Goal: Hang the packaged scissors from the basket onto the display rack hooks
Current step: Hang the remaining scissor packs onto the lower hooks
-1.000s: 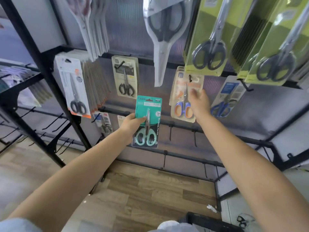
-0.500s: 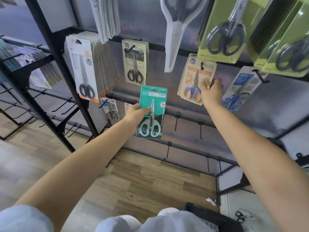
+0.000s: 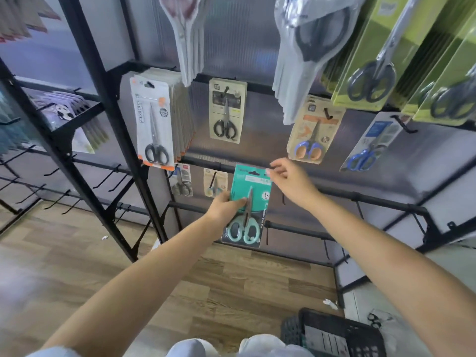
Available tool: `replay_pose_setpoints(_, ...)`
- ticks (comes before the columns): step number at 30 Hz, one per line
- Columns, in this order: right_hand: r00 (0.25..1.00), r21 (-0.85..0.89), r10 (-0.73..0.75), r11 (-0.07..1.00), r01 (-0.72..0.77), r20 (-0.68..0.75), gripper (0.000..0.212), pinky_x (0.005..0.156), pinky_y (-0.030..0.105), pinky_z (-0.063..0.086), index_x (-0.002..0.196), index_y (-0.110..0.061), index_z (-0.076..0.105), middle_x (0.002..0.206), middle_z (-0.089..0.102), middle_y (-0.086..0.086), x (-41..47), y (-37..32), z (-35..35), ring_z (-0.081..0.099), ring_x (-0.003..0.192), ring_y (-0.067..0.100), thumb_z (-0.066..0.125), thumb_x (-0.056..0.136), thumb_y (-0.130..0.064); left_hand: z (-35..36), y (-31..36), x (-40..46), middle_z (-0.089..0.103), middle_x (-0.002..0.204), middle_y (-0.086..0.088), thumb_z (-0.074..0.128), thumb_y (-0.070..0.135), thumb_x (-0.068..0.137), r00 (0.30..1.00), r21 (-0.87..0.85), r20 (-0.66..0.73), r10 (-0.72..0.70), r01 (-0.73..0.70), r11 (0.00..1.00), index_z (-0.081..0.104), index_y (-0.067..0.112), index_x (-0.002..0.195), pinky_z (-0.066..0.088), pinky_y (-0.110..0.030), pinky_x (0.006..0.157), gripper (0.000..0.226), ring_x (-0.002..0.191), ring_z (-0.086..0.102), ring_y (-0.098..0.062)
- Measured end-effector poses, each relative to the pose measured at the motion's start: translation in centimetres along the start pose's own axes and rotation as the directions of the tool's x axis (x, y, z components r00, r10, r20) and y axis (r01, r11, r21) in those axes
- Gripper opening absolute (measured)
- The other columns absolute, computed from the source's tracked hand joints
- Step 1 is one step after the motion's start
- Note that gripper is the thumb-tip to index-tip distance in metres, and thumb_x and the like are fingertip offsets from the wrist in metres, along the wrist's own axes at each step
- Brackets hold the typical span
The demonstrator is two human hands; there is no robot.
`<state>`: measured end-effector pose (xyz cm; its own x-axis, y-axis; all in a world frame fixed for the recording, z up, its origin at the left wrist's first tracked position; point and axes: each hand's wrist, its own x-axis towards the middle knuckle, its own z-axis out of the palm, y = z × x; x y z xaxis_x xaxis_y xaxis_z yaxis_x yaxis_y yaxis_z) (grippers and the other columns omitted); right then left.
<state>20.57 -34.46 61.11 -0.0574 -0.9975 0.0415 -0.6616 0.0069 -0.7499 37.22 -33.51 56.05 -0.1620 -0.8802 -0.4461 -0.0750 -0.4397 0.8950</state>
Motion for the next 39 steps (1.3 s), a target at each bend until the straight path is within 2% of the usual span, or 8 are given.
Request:
replay_pose_setpoints(5, 0.998, -0.115, 0.021, 0.993, -0.014, 0.065, 0.013, 0.064, 0.028, 0.046, 0.104, -0.010, 0.055, 0.088, 0.057, -0.006, -1.7, -1.8, 2.9, 0.052, 0.073, 0.003, 0.050, 0.097, -0.020, -3.0, -1.1, -1.2, 0.065, 0.115, -0.012, 0.056, 0.011, 0.093, 0.998, -0.019, 0.055, 0.007, -0.006, 1.000, 0.054, 0.005, 0.121, 0.053, -0.042, 0.088, 0.028, 0.100, 0.066, -0.028)
replay_pose_setpoints(9, 0.995, -0.138, 0.056, 0.989, -0.045, 0.077, 0.008, 0.059, 0.023, 0.042, 0.099, -0.012, 0.055, 0.082, 0.057, -0.007, -3.1, -2.7, 4.7, 0.051, 0.072, 0.005, 0.052, 0.095, -0.019, -5.4, -3.1, -1.8, 0.068, 0.108, -0.014, 0.060, 0.013, 0.091, 0.996, -0.012, 0.083, -0.037, 0.038, 0.999, 0.057, 0.008, 0.105, 0.056, -0.041, 0.081, 0.016, 0.090, 0.068, -0.028)
replay_pose_setpoints(12, 0.992, -0.116, 0.088, 0.990, -0.077, 0.088, 0.010, 0.060, 0.024, 0.044, 0.099, -0.009, 0.055, 0.093, 0.061, -0.001, -4.1, -2.6, 6.0, 0.053, 0.073, 0.004, 0.051, 0.096, -0.018, -6.8, -5.2, -1.6, 0.068, 0.099, -0.018, 0.065, 0.014, 0.088, 0.997, 0.002, 0.046, -0.066, 0.066, 0.998, 0.052, 0.012, 0.081, 0.055, -0.028, 0.060, 0.015, 0.067, 0.067, -0.018)
replay_pose_setpoints(15, 0.987, -0.110, 0.134, 0.986, -0.123, 0.092, 0.009, 0.052, 0.015, 0.043, 0.098, -0.010, 0.054, 0.093, 0.058, -0.005, -4.9, -1.6, 7.5, 0.052, 0.072, 0.001, 0.049, 0.097, -0.018, -7.4, -7.4, -1.4, 0.066, 0.082, -0.012, 0.066, 0.015, 0.087, 0.994, 0.022, 0.027, -0.108, 0.107, 0.994, 0.046, 0.012, 0.074, 0.046, -0.017, 0.043, 0.024, 0.048, 0.062, -0.006)
replay_pose_setpoints(22, 0.956, -0.092, 0.259, 0.964, -0.248, 0.136, 0.010, 0.054, 0.015, 0.044, 0.101, -0.009, 0.055, 0.086, 0.053, -0.010, -3.5, 2.3, 10.1, 0.052, 0.073, 0.002, 0.051, 0.096, -0.017, -6.5, -11.5, 1.2, 0.065, 0.081, -0.013, 0.069, 0.012, 0.085, 0.978, -0.067, -0.097, -0.187, 0.181, 0.981, 0.047, 0.014, 0.068, 0.050, -0.028, 0.061, 0.028, 0.071, 0.062, -0.023)
replay_pose_setpoints(28, 0.939, -0.061, 0.317, 0.948, -0.312, 0.132, 0.001, 0.047, 0.007, 0.042, 0.096, -0.013, 0.051, 0.080, 0.051, -0.014, -1.3, 6.5, 9.4, 0.053, 0.070, 0.001, 0.052, 0.096, -0.015, -3.4, -12.4, 5.1, 0.064, 0.076, -0.010, 0.067, 0.015, 0.086, 0.969, -0.056, -0.140, -0.202, 0.196, 0.979, 0.050, 0.015, 0.066, 0.050, -0.026, 0.061, 0.026, 0.069, 0.060, -0.021)
replay_pose_setpoints(31, 0.934, -0.069, 0.335, 0.942, -0.328, 0.125, 0.003, 0.050, 0.011, 0.046, 0.097, -0.015, 0.051, 0.083, 0.053, -0.013, -0.1, 8.5, 8.2, 0.055, 0.072, 0.000, 0.050, 0.096, -0.017, -1.4, -12.2, 7.2, 0.067, 0.087, -0.017, 0.067, 0.016, 0.087, 0.966, -0.056, -0.131, -0.224, 0.219, 0.974, 0.051, 0.015, 0.066, 0.054, -0.040, 0.076, 0.026, 0.081, 0.063, -0.026)
replay_pose_setpoints(39, 0.921, -0.134, 0.380, 0.920, -0.367, 0.088, 0.002, 0.060, 0.022, 0.052, 0.096, -0.017, 0.049, 0.089, 0.054, -0.012, 4.0, 12.5, 6.9, 0.057, 0.072, 0.002, 0.051, 0.096, -0.019, 2.7, -11.7, 12.2, 0.069, 0.093, -0.014, 0.065, 0.022, 0.089, 0.952, -0.033, -0.137, -0.274, 0.272, 0.962, 0.052, 0.012, 0.078, 0.057, -0.039, 0.076, 0.020, 0.083, 0.069, -0.027)
